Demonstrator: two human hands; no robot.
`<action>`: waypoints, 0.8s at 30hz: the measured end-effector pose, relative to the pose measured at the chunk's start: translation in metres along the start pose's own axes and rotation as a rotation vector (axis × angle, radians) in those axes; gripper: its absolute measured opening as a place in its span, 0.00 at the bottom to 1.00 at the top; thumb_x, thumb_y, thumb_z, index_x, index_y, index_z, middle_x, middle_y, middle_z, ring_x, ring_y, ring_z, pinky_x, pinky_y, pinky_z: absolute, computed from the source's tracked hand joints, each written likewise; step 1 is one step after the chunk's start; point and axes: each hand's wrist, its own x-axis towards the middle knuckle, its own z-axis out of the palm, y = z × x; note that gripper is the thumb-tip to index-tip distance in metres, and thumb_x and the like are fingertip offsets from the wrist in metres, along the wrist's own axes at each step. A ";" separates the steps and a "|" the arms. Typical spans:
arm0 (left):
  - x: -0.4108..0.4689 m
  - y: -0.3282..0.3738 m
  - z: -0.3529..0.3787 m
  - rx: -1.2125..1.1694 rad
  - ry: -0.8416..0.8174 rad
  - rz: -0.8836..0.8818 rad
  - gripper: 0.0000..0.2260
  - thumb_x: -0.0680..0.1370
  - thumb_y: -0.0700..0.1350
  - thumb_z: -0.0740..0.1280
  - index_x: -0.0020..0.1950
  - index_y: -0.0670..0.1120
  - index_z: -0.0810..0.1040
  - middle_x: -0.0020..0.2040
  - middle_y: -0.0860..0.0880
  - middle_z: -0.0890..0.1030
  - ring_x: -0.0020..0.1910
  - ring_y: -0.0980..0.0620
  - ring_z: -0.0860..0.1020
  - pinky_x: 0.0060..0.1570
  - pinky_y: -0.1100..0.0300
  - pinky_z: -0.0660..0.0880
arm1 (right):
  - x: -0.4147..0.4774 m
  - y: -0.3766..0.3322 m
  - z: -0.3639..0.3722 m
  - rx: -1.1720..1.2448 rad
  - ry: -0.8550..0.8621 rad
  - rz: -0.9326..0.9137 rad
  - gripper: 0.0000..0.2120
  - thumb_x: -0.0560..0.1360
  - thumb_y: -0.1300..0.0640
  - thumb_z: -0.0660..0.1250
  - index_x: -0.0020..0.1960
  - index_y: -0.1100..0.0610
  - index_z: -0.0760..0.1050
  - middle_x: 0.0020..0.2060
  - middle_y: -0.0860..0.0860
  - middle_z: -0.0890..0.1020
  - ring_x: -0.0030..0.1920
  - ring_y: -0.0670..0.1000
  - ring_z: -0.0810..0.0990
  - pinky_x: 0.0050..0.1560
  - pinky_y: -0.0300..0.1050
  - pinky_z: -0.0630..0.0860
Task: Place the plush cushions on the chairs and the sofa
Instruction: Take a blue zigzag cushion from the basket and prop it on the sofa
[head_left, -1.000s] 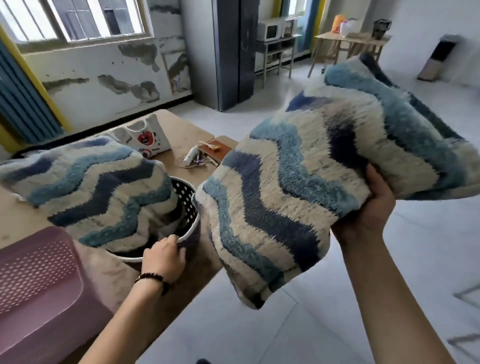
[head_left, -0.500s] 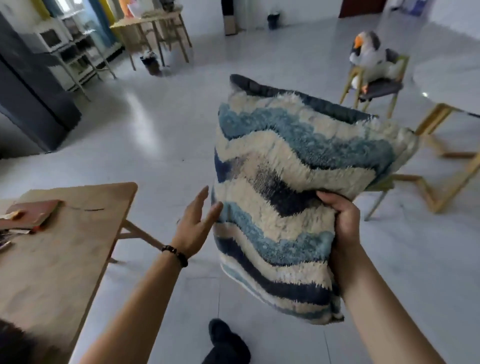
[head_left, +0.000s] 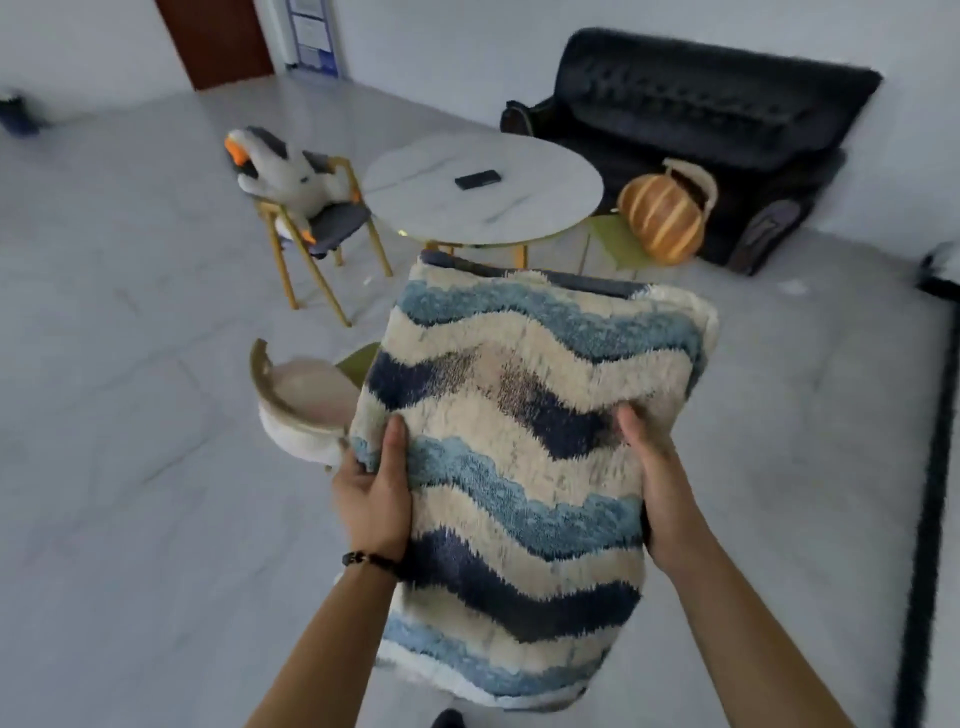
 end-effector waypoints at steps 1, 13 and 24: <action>0.010 0.005 0.035 -0.024 -0.063 0.010 0.15 0.77 0.55 0.73 0.56 0.46 0.85 0.53 0.46 0.86 0.58 0.53 0.82 0.67 0.51 0.75 | 0.010 -0.007 -0.018 -0.004 0.068 -0.054 0.42 0.67 0.30 0.73 0.75 0.43 0.67 0.68 0.39 0.77 0.67 0.41 0.76 0.74 0.51 0.67; 0.039 0.008 0.434 -0.103 -0.518 0.144 0.08 0.80 0.47 0.69 0.54 0.43 0.82 0.35 0.59 0.81 0.36 0.64 0.78 0.36 0.67 0.75 | 0.182 -0.022 -0.223 -0.123 0.640 -0.201 0.48 0.68 0.28 0.70 0.81 0.39 0.52 0.76 0.46 0.69 0.75 0.52 0.69 0.72 0.63 0.70; 0.156 0.047 0.681 0.130 -0.729 0.398 0.16 0.78 0.65 0.64 0.49 0.53 0.78 0.47 0.54 0.82 0.47 0.56 0.81 0.44 0.60 0.79 | 0.446 -0.160 -0.344 -0.177 0.621 -0.357 0.24 0.77 0.42 0.65 0.73 0.39 0.65 0.67 0.40 0.76 0.66 0.41 0.75 0.66 0.44 0.74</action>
